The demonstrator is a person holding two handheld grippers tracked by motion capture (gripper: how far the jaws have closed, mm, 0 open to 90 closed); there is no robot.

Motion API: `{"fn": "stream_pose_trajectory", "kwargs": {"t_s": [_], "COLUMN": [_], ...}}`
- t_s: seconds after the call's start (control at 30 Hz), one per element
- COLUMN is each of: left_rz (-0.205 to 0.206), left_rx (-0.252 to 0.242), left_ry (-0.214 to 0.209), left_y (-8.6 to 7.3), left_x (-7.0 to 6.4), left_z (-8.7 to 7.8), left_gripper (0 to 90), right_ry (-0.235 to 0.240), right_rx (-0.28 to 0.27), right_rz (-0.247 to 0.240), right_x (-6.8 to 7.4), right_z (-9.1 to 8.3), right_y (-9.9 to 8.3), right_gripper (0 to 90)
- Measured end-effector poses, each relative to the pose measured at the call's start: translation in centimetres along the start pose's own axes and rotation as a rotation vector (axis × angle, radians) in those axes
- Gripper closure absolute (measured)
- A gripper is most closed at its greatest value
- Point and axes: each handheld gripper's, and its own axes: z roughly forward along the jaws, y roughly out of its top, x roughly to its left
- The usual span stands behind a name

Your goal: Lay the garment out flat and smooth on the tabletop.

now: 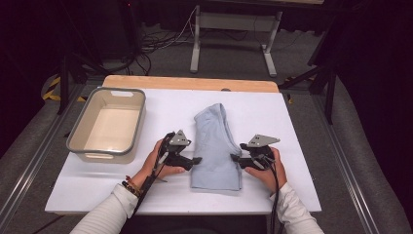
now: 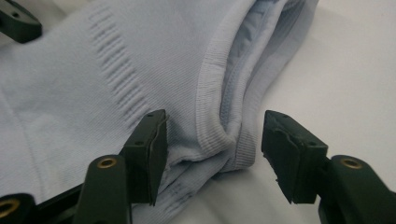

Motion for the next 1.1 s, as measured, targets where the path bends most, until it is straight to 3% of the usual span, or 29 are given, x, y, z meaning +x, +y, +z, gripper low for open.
{"fn": "stream_pose_trajectory", "kwargs": {"t_s": [0.1, 0.23, 0.4, 0.5, 0.6, 0.8, 0.9, 1.1], "left_rz": [-0.01, -0.017, -0.024, -0.035, -0.032, -0.068, -0.048, -0.016], "left_rx": [0.011, 0.039, 0.053, 0.066, 0.065, 0.061, 0.057, 0.065], "left_ry": [-0.028, -0.055, -0.087, -0.098, -0.117, -0.172, -0.159, -0.133], "left_y": [-0.1, -0.1, -0.2, -0.1, 0.0, 0.0, 0.3, 0.6], "left_x": [0.1, -0.1, -0.2, -0.2, -0.2, 0.0, -0.3, -0.7], "left_z": [0.3, 0.7, 1.0, 1.1, 1.1, 1.1, 1.0, 0.7], "left_gripper": [18.8, 18.8, 22.6, 25.9, 34.1, 60.7, 70.1, 74.2], "right_ry": [0.009, 0.009, 0.018, 0.066, 0.112, 0.161, 0.176, 0.169], "right_rx": [-0.05, 0.012, 0.028, 0.049, 0.066, 0.065, 0.068, 0.06], "right_rz": [-0.027, -0.051, 0.003, 0.071, 0.117, 0.145, 0.153, 0.148], "right_x": [0.4, 0.9, -0.2, -0.9, -1.3, -1.3, -1.2, -1.0], "right_z": [-0.6, 0.3, 1.0, 1.4, 1.6, 1.4, 1.4, 1.3], "right_y": [0.3, 0.2, -0.2, -0.5, -0.5, -0.5, -0.4, -0.3], "right_gripper": [40.9, 37.3, 29.1, 29.3, 33.7, 52.3, 59.9, 63.9]}}
